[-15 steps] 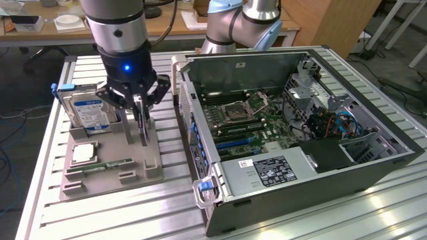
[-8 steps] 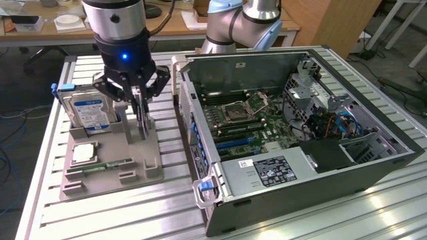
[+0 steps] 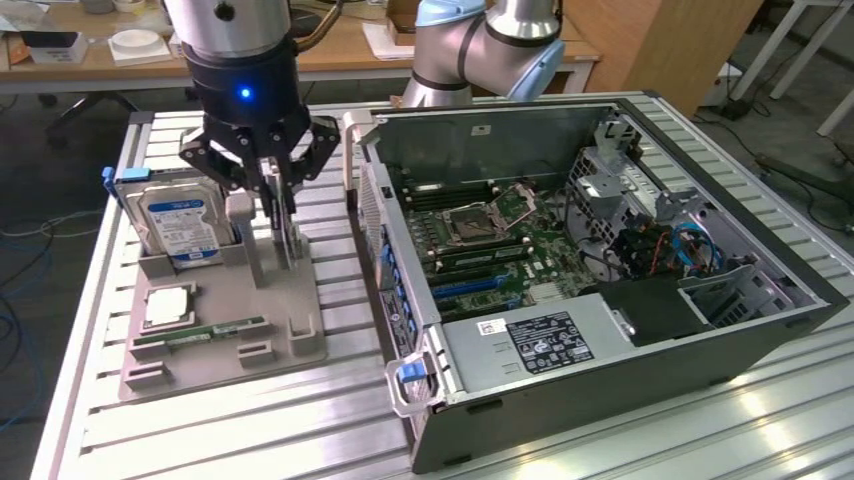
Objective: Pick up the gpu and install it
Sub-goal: 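Pick up the gpu and move the gpu toward the slot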
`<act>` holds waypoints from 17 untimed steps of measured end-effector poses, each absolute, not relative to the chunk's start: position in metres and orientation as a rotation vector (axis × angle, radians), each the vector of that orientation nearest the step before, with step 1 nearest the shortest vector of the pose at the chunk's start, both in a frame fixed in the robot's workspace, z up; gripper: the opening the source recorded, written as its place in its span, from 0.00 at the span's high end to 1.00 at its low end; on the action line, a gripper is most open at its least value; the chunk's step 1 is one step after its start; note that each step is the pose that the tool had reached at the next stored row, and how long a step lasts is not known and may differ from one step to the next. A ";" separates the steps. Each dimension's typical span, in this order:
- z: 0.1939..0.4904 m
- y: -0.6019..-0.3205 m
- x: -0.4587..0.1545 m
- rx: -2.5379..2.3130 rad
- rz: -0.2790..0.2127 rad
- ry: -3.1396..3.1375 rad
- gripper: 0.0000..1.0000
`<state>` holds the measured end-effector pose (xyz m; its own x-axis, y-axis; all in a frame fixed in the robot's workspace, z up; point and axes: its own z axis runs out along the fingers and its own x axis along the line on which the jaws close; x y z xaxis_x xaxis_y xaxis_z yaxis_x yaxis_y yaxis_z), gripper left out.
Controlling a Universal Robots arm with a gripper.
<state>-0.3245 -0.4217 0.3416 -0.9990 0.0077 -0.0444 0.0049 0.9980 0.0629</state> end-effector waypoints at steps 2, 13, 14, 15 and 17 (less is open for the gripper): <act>0.345 -0.422 -0.324 0.009 0.100 3.095 0.74; 0.364 -0.422 -0.324 0.005 0.112 3.096 0.74; 0.366 -0.422 -0.324 0.005 0.112 3.096 0.74; 0.367 -0.422 -0.324 0.005 0.114 3.096 0.74; 0.368 -0.422 -0.324 0.004 0.114 3.096 0.74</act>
